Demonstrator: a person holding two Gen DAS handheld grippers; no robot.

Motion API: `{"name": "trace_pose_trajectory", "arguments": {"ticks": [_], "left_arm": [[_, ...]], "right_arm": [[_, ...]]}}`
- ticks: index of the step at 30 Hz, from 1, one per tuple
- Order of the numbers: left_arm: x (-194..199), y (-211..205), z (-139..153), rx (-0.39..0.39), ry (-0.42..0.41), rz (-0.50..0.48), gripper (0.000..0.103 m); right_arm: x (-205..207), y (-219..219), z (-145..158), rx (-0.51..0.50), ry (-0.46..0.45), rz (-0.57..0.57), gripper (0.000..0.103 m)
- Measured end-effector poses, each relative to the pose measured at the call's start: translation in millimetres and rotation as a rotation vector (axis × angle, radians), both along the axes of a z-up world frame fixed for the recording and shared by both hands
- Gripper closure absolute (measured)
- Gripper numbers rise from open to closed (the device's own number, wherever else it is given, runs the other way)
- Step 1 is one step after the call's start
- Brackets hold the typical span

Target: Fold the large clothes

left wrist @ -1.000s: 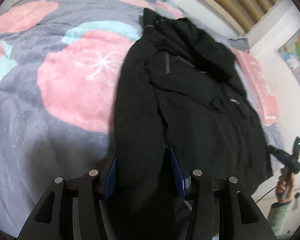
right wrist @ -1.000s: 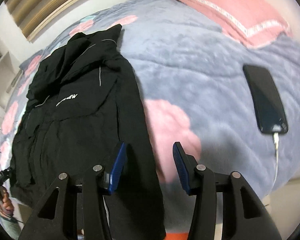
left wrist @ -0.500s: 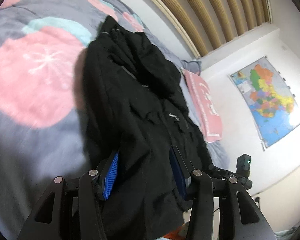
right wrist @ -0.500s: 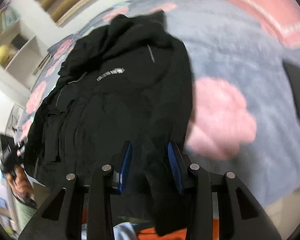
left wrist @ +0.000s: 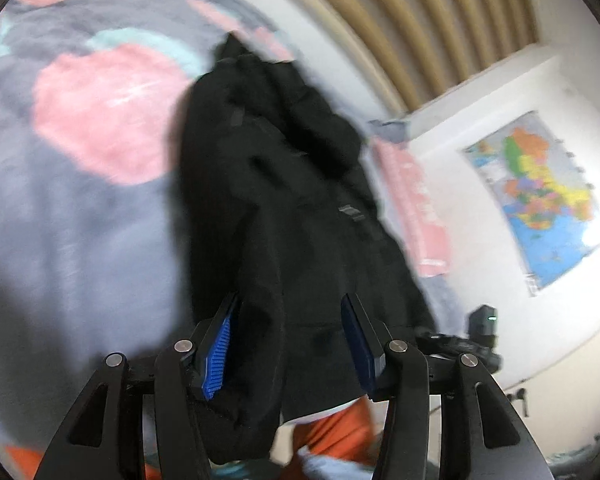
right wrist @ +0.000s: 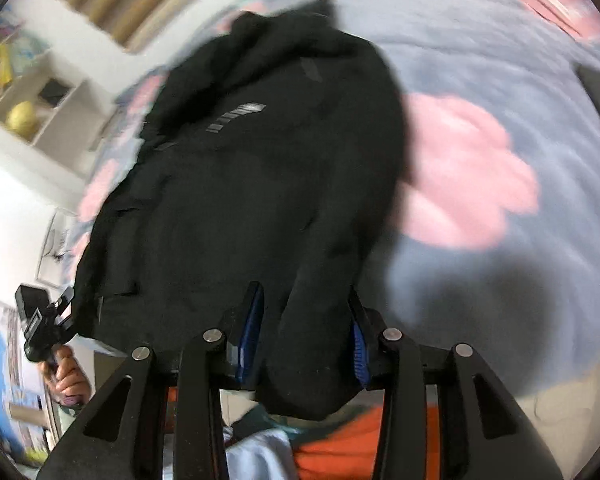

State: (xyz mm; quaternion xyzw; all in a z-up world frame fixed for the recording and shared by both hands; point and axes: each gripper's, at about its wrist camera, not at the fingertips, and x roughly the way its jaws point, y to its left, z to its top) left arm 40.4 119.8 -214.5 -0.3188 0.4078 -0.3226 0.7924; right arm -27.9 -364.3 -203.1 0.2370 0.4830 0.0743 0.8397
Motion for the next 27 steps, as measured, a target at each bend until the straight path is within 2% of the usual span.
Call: {"name": "trace_pose_trajectory", "arguments": {"ticks": [3,5,7,10,11,12,13,14,15,16,18,21,24,27], "left_arm": [[8,-11,1,-0.071,-0.022,-0.033,0.052],[13,-17,-9,-0.067,0.012,-0.046,0.052],[11,-22,-17,0.042,0.039,-0.013,0.052],[-5,-21,-13,0.222,0.017,0.056,0.052],[-9,-19,-12,0.253,0.009,0.069,0.051],[-14,-17,-10,0.277,0.003,0.078,0.051],[-15,-15,-10,0.287,0.008,0.087,0.052],[-14,-13,-10,0.294,0.017,0.098,0.052],[-10,-13,-10,0.302,0.03,0.112,0.069],[-9,-11,-10,0.301,0.034,0.116,0.087],[-8,-6,-7,0.294,0.031,0.121,0.093],[-6,5,11,0.209,-0.009,0.135,0.094],[3,20,42,0.101,-0.07,0.141,0.094],[24,27,78,0.058,-0.153,0.147,0.094]], "right_arm": [[7,10,0,-0.006,-0.015,0.015,0.058],[11,8,-12,-0.047,0.041,-0.021,0.059],[3,4,-22,-0.127,0.1,-0.053,0.059],[-5,-1,-30,-0.069,0.099,-0.047,0.059],[-7,-2,-28,-0.067,0.092,-0.044,0.059],[-6,-1,-27,-0.07,0.086,-0.046,0.062],[-3,-1,-26,-0.071,0.083,-0.048,0.074],[-2,2,-23,-0.079,0.075,-0.042,0.079],[0,3,-18,-0.09,0.067,-0.039,0.081],[0,5,-13,-0.095,0.052,-0.036,0.082],[7,8,-4,-0.087,0.029,-0.037,0.084],[4,-6,19,-0.038,-0.025,-0.041,0.085],[13,-19,51,0.016,-0.098,-0.022,0.085],[34,-23,79,0.017,-0.154,-0.01,0.085]]}}
